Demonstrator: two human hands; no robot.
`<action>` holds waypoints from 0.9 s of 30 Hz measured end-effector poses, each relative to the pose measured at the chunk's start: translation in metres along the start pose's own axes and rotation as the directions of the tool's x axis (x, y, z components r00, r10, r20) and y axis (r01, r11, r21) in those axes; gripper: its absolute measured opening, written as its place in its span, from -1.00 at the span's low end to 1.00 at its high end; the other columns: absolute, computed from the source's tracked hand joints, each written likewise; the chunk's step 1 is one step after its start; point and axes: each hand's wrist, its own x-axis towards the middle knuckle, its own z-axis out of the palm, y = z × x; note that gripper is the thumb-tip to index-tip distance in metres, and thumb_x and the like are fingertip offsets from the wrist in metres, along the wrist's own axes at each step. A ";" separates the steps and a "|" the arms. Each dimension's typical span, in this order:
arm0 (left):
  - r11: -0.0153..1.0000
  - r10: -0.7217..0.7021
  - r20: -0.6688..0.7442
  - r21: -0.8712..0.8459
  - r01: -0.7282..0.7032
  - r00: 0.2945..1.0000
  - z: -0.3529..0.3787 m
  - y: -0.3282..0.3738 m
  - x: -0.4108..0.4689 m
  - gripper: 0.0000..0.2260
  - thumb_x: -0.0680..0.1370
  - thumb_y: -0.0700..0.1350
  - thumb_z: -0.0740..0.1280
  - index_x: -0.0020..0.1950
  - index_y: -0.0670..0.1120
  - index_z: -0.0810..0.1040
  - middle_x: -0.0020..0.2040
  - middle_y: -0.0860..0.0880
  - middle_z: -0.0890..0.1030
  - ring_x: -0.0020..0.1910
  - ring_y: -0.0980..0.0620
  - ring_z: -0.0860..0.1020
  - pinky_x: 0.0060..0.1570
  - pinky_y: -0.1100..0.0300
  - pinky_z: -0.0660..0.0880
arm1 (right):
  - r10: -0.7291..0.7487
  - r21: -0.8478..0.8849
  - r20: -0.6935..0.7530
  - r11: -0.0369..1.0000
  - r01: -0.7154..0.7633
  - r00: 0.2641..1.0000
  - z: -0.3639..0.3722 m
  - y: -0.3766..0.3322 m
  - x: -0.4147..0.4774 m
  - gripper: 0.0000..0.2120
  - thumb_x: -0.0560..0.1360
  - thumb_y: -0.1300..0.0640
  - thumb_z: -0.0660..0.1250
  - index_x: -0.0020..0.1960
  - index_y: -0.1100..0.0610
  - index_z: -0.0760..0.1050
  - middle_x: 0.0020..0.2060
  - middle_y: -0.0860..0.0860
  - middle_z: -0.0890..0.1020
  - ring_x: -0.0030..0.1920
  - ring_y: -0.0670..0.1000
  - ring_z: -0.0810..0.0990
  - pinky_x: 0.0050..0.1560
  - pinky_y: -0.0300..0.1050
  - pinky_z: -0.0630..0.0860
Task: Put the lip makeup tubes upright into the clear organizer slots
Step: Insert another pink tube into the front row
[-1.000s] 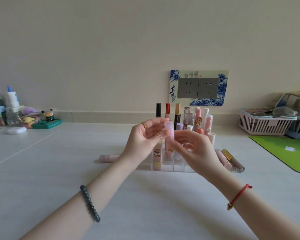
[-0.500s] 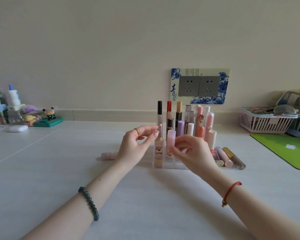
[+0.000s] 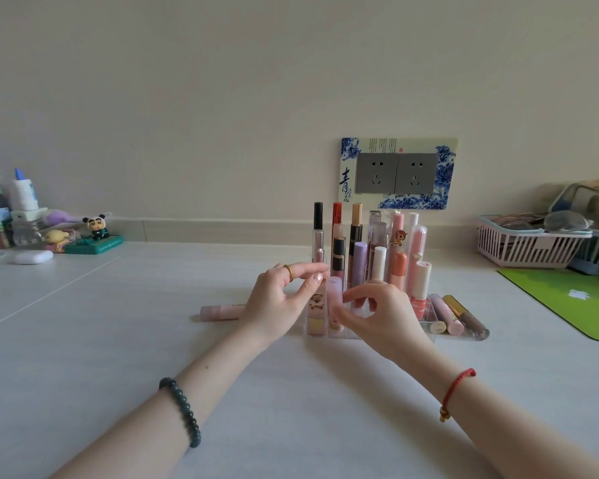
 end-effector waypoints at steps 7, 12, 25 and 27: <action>0.998 0.016 0.010 0.055 -0.016 1.000 0.001 0.001 0.000 -0.79 0.53 -0.06 0.27 -0.03 0.28 0.53 0.06 0.03 0.64 0.15 0.16 0.51 0.22 0.26 0.38 | -0.036 -0.065 -0.008 0.997 0.035 0.999 0.003 0.003 0.002 -0.74 0.41 -0.02 0.35 -0.05 0.15 0.62 -0.21 -0.01 0.58 -0.30 -0.15 0.44 -0.33 -0.42 0.34; 0.998 0.030 0.003 0.048 -0.030 1.000 -0.001 -0.001 0.000 -0.79 0.53 -0.08 0.28 -0.02 0.27 0.54 0.05 0.03 0.64 0.14 0.18 0.52 0.22 0.27 0.38 | -0.034 -0.081 -0.006 0.996 0.033 0.999 0.004 0.003 0.005 -0.73 0.42 -0.01 0.35 -0.01 0.17 0.60 -0.17 -0.01 0.59 -0.25 -0.12 0.46 -0.33 -0.44 0.33; 0.955 0.023 -0.006 0.295 -0.020 1.000 -0.039 -0.011 0.000 -0.76 0.49 0.00 0.24 0.07 0.03 0.61 -0.04 0.12 0.63 0.05 0.14 0.54 0.02 0.53 0.32 | -0.030 -0.087 0.007 0.996 0.031 1.000 0.000 0.003 0.006 -0.73 0.44 -0.02 0.31 -0.07 0.18 0.62 -0.16 0.02 0.62 -0.24 -0.10 0.49 -0.34 -0.43 0.37; 0.889 -0.020 0.062 0.458 -0.010 0.998 -0.049 -0.015 -0.003 -0.76 0.51 0.00 0.26 0.11 0.00 0.60 -0.07 0.11 0.59 0.04 0.08 0.51 0.02 0.41 0.33 | -0.029 -0.082 0.011 0.996 0.030 1.000 -0.001 0.002 0.005 -0.72 0.45 -0.02 0.31 -0.07 0.19 0.62 -0.17 0.01 0.61 -0.26 -0.13 0.47 -0.34 -0.44 0.40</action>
